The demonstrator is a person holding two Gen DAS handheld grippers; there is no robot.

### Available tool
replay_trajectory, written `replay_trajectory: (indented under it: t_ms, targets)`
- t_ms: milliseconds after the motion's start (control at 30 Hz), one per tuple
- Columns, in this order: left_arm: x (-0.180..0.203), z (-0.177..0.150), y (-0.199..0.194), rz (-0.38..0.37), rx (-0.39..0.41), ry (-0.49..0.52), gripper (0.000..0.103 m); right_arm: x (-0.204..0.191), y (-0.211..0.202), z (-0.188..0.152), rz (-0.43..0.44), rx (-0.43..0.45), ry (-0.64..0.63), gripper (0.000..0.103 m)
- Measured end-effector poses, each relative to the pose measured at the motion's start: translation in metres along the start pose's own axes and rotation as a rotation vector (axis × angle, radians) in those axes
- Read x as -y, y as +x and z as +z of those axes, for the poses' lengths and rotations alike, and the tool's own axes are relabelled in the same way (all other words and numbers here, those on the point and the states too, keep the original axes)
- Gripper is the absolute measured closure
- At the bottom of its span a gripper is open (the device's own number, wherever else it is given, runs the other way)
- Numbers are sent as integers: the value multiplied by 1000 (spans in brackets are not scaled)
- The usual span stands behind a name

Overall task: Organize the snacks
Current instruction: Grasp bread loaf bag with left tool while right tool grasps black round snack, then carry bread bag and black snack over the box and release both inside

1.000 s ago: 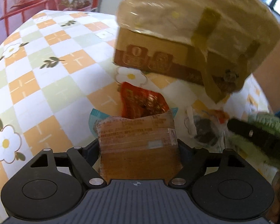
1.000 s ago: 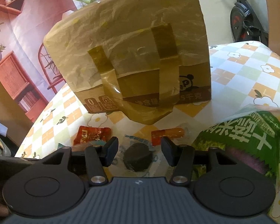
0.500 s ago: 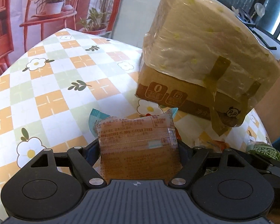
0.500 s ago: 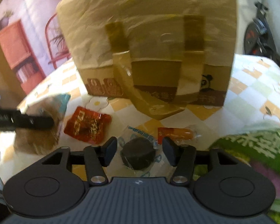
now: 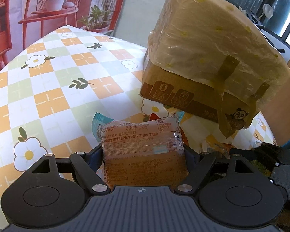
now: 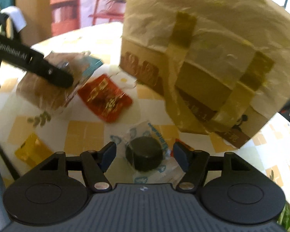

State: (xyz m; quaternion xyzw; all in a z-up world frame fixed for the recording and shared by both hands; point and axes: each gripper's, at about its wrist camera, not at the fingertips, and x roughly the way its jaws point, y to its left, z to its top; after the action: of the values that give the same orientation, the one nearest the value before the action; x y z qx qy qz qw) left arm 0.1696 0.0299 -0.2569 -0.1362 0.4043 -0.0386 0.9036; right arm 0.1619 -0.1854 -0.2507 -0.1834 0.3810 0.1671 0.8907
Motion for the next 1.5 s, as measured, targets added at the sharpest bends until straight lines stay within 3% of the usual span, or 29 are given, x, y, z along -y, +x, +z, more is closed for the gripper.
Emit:
replay_trajectory:
  t_ms: [133,367,567,667,833,967,1267,1500]
  targets:
    - [-3,-1,1,4,1,-9,20,-3,10,4,-7,-18,-63,34]
    - [-2,-2,3,13,-1,-12,20,1,28,13,44,-5,7,33]
    - [-2,-3,5,12,-11,-12,20,12,24,-4,36,50,187,34]
    - [0,-5,8,10,-21,-2,20,12,17,-22,30,126,269,35]
    - [3,-6,11,7,-27,7,20,9,13,-29,-9,167,271,48]
    - [5,-6,7,9,-16,15,20,14,10,-32,8,184,304,52]
    - [13,10,-13,7,72,58,20,24,-16,-19,36,269,395,53]
    - [29,50,-54,-59,221,195,20,34,-58,17,46,420,400,53]
